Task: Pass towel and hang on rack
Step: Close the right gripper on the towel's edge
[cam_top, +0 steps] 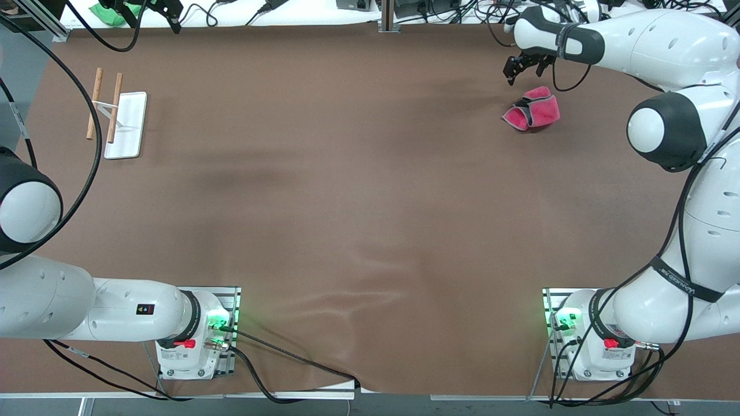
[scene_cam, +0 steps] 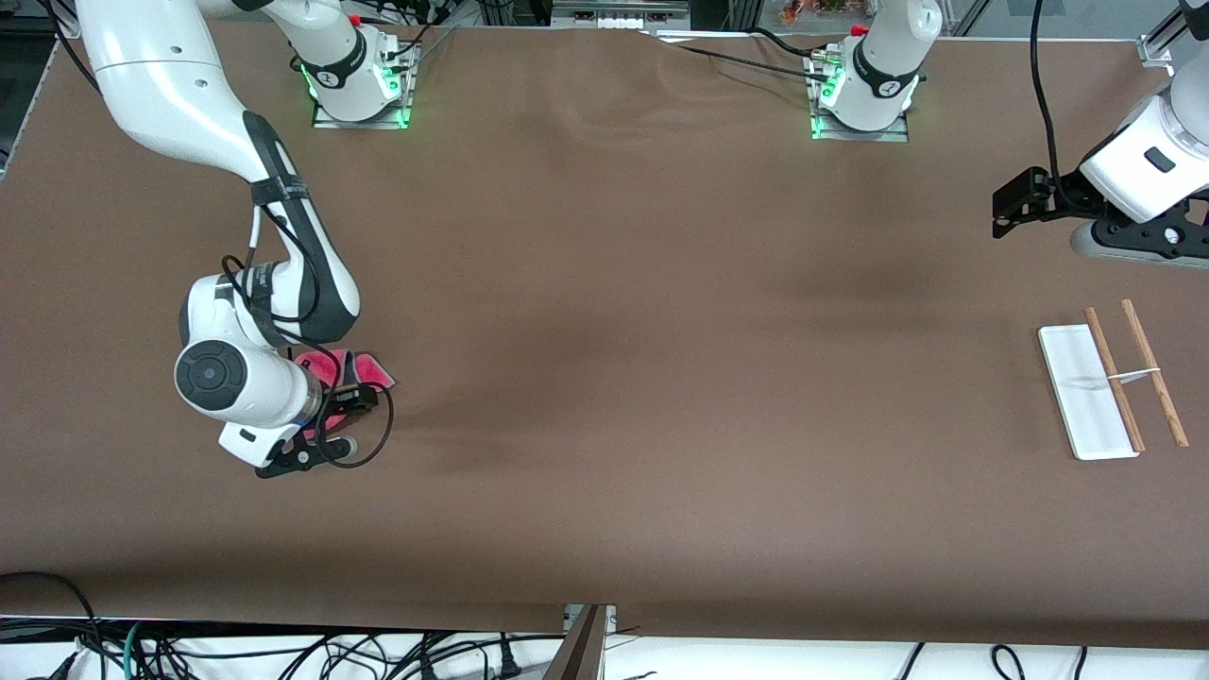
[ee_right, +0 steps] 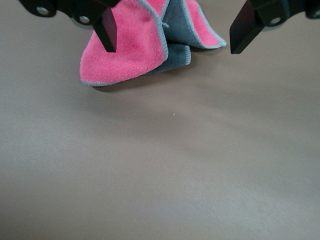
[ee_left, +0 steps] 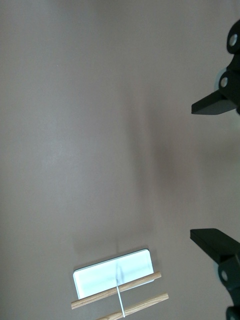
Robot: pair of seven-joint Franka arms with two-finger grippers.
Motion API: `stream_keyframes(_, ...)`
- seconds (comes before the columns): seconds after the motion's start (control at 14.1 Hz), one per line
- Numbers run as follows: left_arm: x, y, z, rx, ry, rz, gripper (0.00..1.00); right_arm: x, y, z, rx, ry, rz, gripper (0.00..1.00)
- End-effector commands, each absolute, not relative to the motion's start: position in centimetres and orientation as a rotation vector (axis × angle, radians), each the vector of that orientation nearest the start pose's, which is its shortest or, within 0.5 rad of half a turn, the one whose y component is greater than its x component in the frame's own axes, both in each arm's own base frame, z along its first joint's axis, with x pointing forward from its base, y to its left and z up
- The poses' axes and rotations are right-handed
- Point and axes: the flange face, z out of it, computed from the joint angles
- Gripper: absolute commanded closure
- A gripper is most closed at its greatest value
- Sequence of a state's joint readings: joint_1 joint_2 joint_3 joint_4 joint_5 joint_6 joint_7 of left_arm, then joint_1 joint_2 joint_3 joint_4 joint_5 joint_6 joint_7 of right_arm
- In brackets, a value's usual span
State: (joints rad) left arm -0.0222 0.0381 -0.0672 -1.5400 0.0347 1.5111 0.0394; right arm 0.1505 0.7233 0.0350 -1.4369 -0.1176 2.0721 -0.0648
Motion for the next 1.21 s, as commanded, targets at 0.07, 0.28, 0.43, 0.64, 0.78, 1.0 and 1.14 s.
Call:
stream_keyframes(0.07, 55.9, -4.6, 61.8, -3.122, 0.193, 0.103, 0.0, 70.3, 12.1, 23.6, -3.184, -0.565, 0.158, 0.0)
stream_keyframes(0.28, 55.9, -4.6, 61.8, -3.122, 0.193, 0.103, 0.0, 70.2, 11.4, 22.2, -3.173, -0.608, 0.186, 0.0)
stream_keyframes(0.43, 55.9, -4.6, 61.8, -3.122, 0.193, 0.103, 0.0, 70.2, 11.2, 22.1, -3.17, -0.633, 0.183, 0.0)
stream_keyframes(0.64, 55.9, -4.6, 61.8, -3.122, 0.193, 0.103, 0.0, 70.2, 10.9, 21.6, -3.169, -0.661, 0.187, 0.06)
stream_keyframes(0.78, 55.9, -4.6, 61.8, -3.122, 0.193, 0.103, 0.0, 70.2, 10.7, 21.5, -3.17, -0.67, 0.198, 0.23)
stream_keyframes(1.0, 55.9, -4.6, 61.8, -3.122, 0.193, 0.103, 0.0, 70.2, 10.8, 21.4, -3.17, -0.689, 0.202, 0.23)
stream_keyframes(1.14, 55.9, -4.6, 61.8, -3.122, 0.193, 0.103, 0.0, 70.1, 10.7, 21.3, -3.171, -0.752, 0.207, 0.23)
